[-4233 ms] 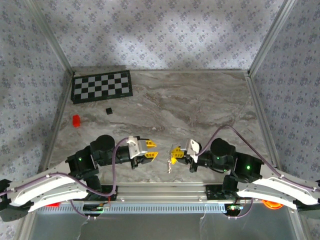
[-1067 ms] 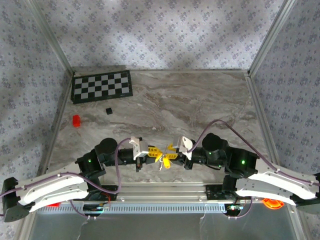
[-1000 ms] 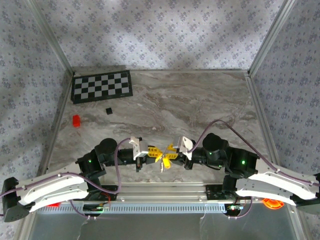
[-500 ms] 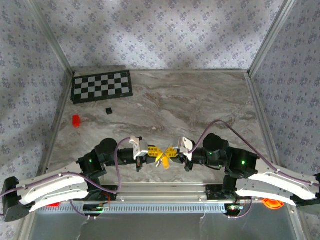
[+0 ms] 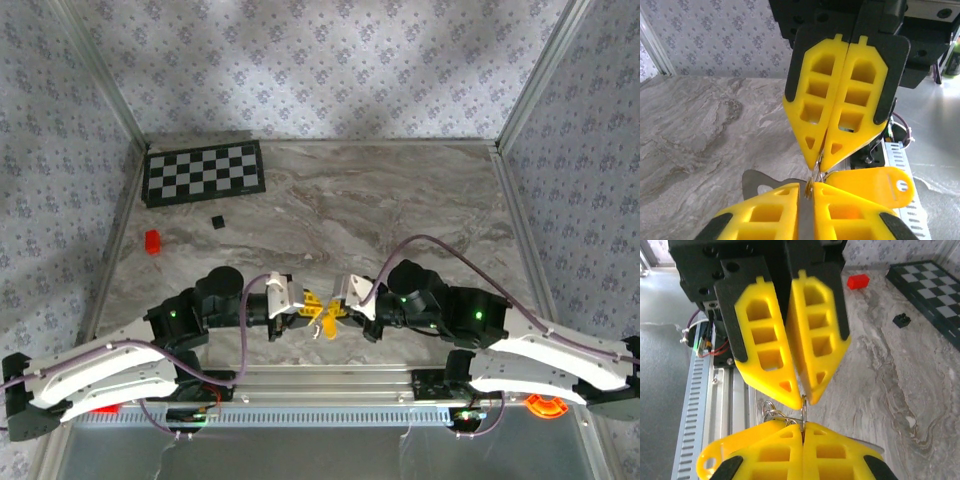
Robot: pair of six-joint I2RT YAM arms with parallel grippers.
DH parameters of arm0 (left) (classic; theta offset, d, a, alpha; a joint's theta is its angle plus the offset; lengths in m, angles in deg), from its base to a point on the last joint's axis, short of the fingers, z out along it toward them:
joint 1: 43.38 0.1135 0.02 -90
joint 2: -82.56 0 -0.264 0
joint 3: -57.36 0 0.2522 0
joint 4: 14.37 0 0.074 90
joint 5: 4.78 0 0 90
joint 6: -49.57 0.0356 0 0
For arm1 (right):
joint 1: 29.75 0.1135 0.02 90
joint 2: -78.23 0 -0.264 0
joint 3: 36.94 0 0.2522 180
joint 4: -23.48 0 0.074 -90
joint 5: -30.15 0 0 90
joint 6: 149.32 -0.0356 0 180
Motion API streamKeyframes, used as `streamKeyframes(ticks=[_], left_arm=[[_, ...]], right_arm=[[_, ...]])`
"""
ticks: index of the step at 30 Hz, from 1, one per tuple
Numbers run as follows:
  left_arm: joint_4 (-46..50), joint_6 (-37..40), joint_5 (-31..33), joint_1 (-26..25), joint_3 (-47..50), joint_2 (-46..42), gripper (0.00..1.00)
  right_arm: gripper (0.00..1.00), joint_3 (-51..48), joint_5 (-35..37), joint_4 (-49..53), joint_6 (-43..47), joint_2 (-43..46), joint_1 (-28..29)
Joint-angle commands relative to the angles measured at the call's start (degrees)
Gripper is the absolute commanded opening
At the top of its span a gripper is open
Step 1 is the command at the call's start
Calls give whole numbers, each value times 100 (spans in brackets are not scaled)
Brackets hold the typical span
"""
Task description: Put the keys on the keyring
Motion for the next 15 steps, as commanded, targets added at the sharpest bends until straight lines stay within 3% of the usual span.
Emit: streamKeyframes(ticks=[1, 9, 15], left_arm=[[309, 268, -104, -38, -323, 82, 16], [301, 312, -131, -55, -347, 211, 10], [353, 281, -118, -55, -300, 218, 21]], right_arm=[[0, 274, 87, 384, 181, -120, 61], [0, 355, 119, 424, 235, -188, 159], [0, 311, 48, 259, 216, -173, 168]])
